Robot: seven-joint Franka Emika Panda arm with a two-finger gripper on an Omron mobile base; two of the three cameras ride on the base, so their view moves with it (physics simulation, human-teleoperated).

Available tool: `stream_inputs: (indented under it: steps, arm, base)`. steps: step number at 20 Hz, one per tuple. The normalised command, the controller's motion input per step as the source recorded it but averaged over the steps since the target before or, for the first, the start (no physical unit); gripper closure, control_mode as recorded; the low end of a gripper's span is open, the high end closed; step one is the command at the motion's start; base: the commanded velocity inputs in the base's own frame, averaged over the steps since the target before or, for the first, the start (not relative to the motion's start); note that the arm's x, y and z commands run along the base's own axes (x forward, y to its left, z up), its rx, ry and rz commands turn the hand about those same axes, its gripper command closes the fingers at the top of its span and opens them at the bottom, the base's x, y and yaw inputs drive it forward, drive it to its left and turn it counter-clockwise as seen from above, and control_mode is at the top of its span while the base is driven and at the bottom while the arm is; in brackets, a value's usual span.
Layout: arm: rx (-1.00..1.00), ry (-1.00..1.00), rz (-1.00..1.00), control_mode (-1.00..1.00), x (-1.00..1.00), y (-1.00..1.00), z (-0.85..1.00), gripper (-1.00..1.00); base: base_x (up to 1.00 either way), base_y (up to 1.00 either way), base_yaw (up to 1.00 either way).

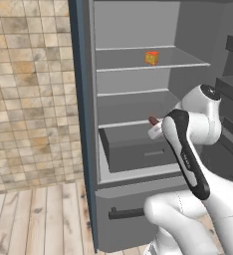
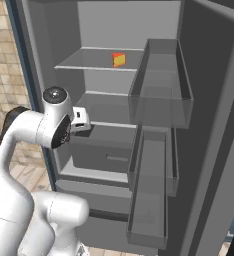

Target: Retrieve the sausage and cheese from the fridge and place them on the cutting board on the counter.

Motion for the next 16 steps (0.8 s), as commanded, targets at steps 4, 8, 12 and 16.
stream_inputs:
  steps: [4, 8, 12, 16]
  arm:
    - [0.0, 0.0, 0.0, -1.0, -0.98, 0.0, 0.44, 1.0]
    - [0.0, 0.0, 0.0, -1.0, -0.99, 0.15, 0.27, 1.0]
    - [0.0, 0.0, -0.02, -1.0, -0.63, 0.14, 0.02, 1.0]
    - [-0.01, 0.0, 0.0, -1.0, -0.07, 0.0, 0.01, 1.0]
  base:
    - [0.0, 0.0, 0.0]
    - [0.0, 0.0, 0.0]
    - [0.0, 0.0, 0.0]
    - [0.0, 0.0, 0.0]
